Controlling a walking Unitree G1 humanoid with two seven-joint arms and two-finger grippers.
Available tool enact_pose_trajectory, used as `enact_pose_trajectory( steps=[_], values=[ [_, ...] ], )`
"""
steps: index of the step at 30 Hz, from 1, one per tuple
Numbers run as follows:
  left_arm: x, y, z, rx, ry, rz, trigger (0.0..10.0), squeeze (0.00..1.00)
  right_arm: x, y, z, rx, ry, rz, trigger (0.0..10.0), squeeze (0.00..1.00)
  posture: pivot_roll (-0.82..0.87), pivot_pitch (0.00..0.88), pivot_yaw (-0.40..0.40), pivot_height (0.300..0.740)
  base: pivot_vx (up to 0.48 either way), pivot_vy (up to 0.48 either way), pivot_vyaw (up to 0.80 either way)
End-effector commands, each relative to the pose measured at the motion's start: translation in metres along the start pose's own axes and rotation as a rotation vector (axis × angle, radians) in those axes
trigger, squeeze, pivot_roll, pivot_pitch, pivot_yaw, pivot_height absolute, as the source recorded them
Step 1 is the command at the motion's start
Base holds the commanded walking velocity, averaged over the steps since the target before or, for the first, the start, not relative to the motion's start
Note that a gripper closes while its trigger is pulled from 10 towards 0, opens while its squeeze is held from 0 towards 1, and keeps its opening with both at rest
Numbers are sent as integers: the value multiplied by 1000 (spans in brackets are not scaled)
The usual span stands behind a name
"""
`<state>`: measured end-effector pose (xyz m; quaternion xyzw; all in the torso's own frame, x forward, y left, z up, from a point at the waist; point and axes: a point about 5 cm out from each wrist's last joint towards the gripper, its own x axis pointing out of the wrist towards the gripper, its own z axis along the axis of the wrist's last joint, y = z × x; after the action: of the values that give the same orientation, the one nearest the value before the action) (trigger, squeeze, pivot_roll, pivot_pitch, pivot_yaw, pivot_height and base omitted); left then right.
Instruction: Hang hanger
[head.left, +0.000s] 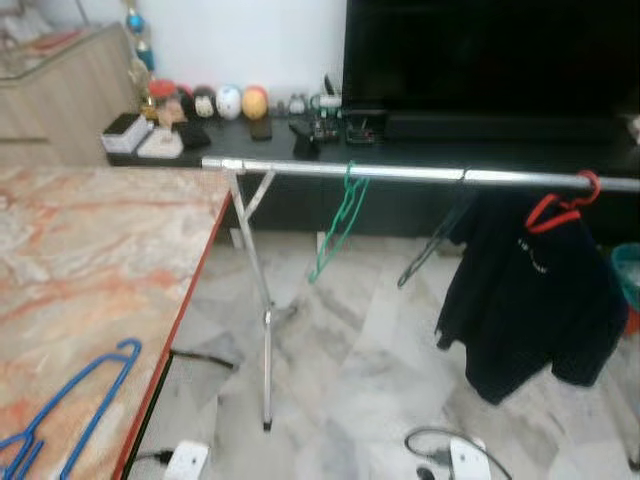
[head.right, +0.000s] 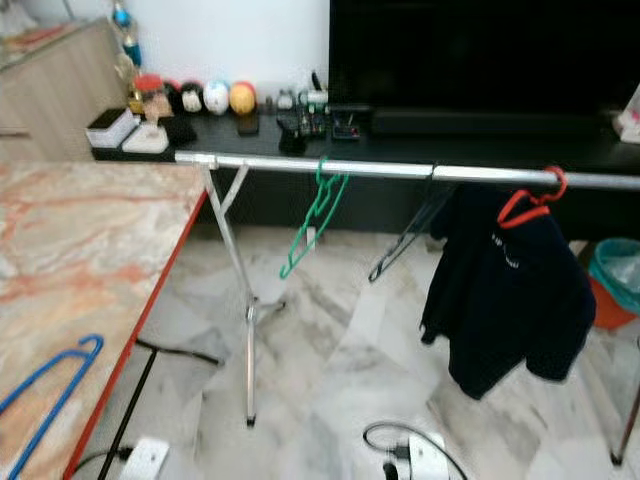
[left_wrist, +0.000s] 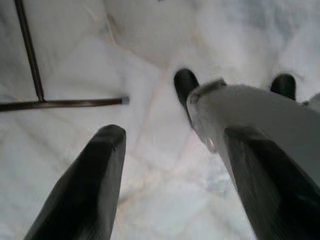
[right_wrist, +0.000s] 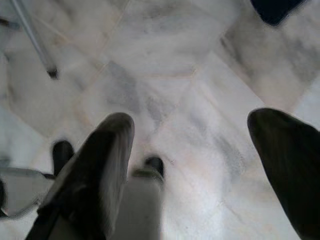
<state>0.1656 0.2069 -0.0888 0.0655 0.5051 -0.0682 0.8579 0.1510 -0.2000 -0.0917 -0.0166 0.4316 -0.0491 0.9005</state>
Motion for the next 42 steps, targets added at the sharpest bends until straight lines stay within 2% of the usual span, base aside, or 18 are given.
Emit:
enact_pose_trajectory(
  steps=[1, 42],
  values=[
    [-1, 4, -3, 1, 8, 9, 10000, 0, -1, 2, -3, 12, 11, 3, 10000, 0, -25, 0, 32, 740, -277, 0, 0],
    [-1, 4, -3, 0, 8, 6, 10000, 0, -2, 3, -10, -4, 57, 22, 10000, 0, -21, 0, 30, 740, -278, 0, 0]
  ],
)
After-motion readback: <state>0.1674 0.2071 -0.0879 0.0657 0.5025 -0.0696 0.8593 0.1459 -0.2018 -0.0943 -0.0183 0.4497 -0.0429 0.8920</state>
